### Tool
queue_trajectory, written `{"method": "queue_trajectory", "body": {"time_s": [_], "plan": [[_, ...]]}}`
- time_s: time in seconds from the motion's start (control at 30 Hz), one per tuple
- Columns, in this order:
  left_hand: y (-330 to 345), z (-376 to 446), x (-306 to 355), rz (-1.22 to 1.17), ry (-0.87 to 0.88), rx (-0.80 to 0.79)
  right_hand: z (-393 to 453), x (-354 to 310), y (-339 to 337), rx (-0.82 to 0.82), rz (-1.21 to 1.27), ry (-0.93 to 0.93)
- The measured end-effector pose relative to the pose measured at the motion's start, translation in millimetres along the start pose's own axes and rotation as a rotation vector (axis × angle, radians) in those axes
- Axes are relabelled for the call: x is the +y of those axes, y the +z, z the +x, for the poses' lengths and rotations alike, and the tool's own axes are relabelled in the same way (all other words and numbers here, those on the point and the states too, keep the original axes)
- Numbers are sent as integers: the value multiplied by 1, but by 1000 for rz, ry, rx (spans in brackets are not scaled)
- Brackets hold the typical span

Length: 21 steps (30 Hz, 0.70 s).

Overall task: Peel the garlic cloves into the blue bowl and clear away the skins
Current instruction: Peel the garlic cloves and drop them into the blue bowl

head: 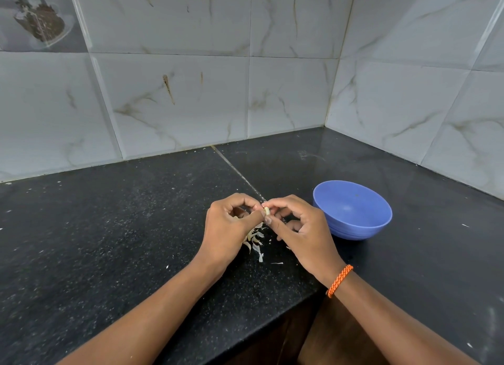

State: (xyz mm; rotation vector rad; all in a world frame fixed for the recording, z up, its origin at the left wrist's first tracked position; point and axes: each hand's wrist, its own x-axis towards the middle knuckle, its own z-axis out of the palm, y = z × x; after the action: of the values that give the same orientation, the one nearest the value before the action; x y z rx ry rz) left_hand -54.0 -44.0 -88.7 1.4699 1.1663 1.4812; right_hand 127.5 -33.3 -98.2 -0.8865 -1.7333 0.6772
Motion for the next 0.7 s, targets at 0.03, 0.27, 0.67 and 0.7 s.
{"method": "queue_trajectory", "body": {"time_s": [0.03, 0.27, 0.67, 0.7], "plan": [[0, 0, 0, 6, 1, -2, 0, -1, 0, -6, 17, 18], [0, 1, 3, 32, 5, -30, 0, -2, -1, -17, 67, 59], [-6, 0, 2, 271, 173, -24, 4, 2, -5, 52, 188, 112], [-6, -1, 4, 319, 187, -22, 4, 2, -5, 50, 188, 112]]}}
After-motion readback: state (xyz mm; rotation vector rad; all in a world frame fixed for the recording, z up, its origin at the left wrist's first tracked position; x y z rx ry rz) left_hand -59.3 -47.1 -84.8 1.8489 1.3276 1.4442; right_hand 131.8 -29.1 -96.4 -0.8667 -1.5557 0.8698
